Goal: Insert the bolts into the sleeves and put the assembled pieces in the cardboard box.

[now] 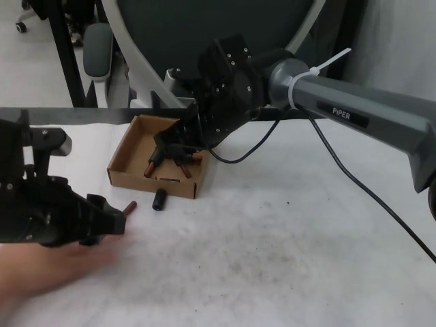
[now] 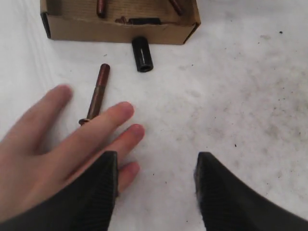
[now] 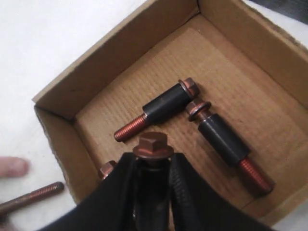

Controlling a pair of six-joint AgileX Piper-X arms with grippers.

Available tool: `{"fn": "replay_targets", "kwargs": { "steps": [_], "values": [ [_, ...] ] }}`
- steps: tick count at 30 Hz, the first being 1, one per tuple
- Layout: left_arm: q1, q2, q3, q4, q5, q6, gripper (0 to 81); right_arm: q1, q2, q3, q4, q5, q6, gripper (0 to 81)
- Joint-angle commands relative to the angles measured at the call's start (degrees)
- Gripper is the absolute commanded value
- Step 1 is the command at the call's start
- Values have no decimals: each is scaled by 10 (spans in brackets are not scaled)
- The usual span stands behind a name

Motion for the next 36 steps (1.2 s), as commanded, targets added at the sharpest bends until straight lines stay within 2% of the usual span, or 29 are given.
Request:
{"fn": "replay_targets", "kwargs": {
  "steps": [1, 3, 5, 8, 9, 10, 16, 21, 25, 28, 32, 36],
  "values": [
    [1, 36, -7, -2, -4, -21, 474, -3, -5, -7, 1, 3, -4, 12],
    [1, 45, -7, -2, -4, -22, 486, -3, -5, -7, 5, -7, 5, 74],
    [1, 49, -7, -2, -4, -22, 491, -3, -5, -7, 5, -21, 9, 185],
    [1, 53, -17, 0, -8, -22, 491, -3, -5, -7, 5, -20, 8, 443],
    [1, 56, -22, 2, -13, -22, 491, -3, -5, -7, 5, -18, 8, 506],
    [1, 58, -30, 3, -19, -22, 491, -3, -5, -7, 5, -18, 8, 529],
    [1, 83, -78, 42, -75, -28, 490, -3, -26, -7, 14, -18, 28, 436],
    [3, 106, -109, 75, -95, -89, 490, -10, -59, -7, 23, -18, 28, 435],
    [15, 127, -129, 101, -92, -190, 489, -24, -90, -7, 60, -19, 26, 435],
    [35, 138, -133, 98, -61, -272, 489, -38, -114, -7, 99, -22, 22, 435],
    [75, 141, -133, 64, -13, -430, 489, -58, -142, -7, 148, -22, -3, 435],
    [113, 141, -131, 19, 2, -598, 489, -72, -169, -6, 179, -22, -13, 435]
  ]
}}
